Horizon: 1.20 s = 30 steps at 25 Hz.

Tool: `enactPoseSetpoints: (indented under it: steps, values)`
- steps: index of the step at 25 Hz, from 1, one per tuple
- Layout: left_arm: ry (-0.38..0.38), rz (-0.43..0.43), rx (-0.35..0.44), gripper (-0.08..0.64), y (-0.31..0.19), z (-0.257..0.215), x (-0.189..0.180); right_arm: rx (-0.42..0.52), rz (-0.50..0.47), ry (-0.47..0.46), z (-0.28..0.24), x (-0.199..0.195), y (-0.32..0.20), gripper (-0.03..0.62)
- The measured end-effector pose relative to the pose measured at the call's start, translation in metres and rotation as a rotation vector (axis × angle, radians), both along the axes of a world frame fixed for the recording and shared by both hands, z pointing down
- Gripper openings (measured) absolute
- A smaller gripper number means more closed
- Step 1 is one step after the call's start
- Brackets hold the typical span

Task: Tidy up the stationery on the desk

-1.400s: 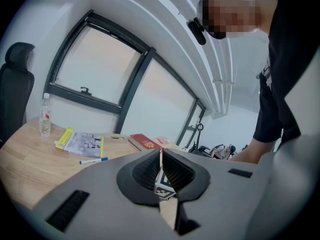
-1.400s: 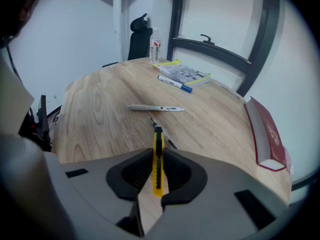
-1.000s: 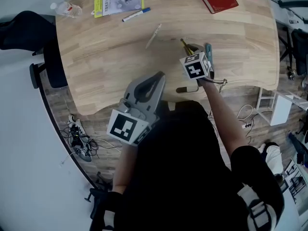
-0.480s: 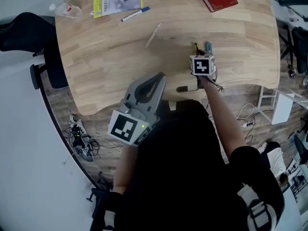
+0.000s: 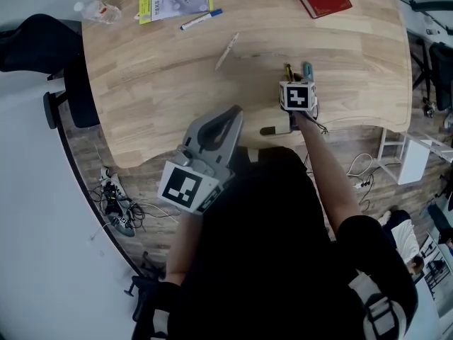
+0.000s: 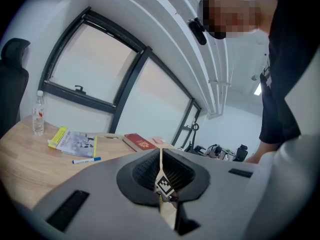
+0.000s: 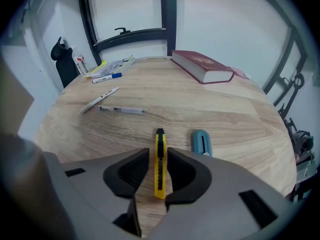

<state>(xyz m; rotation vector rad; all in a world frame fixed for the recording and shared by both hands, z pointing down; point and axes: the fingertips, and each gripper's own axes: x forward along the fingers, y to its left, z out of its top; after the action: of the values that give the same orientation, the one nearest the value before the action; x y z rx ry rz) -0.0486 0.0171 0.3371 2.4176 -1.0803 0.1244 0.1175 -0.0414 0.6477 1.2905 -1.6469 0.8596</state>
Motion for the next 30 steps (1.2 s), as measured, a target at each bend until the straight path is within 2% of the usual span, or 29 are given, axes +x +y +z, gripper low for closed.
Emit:
enactPoseSetpoints:
  steps: [6, 9, 13, 17, 21, 26, 30]
  values:
    - [0.003, -0.005, 0.011, 0.041, -0.001, -0.003, -0.004, 0.033, -0.042, -0.017, -0.018, -0.003, -0.003, 0.132]
    - [0.005, -0.004, 0.011, 0.041, -0.001, -0.002, -0.005, 0.053, -0.113, -0.046, -0.029, -0.012, -0.009, 0.152]
    - [0.008, 0.003, 0.011, 0.041, 0.001, -0.003, -0.006, 0.088, -0.28, -0.058, -0.044, -0.034, -0.018, 0.169]
    - [0.006, 0.004, 0.009, 0.041, 0.001, -0.002, -0.01, 0.139, -0.554, 0.052, -0.054, -0.059, -0.03, 0.181]
    - [0.004, -0.014, -0.009, 0.041, 0.003, 0.002, -0.02, 0.159, -0.757, 0.129, -0.054, -0.084, -0.039, 0.195]
    - [0.021, -0.026, -0.011, 0.041, 0.001, 0.003, -0.028, 0.129, -0.865, 0.133, -0.039, -0.111, -0.043, 0.201]
    - [0.022, -0.042, -0.012, 0.041, 0.0, 0.005, -0.035, 0.11, -0.937, 0.174, -0.026, -0.121, -0.049, 0.193]
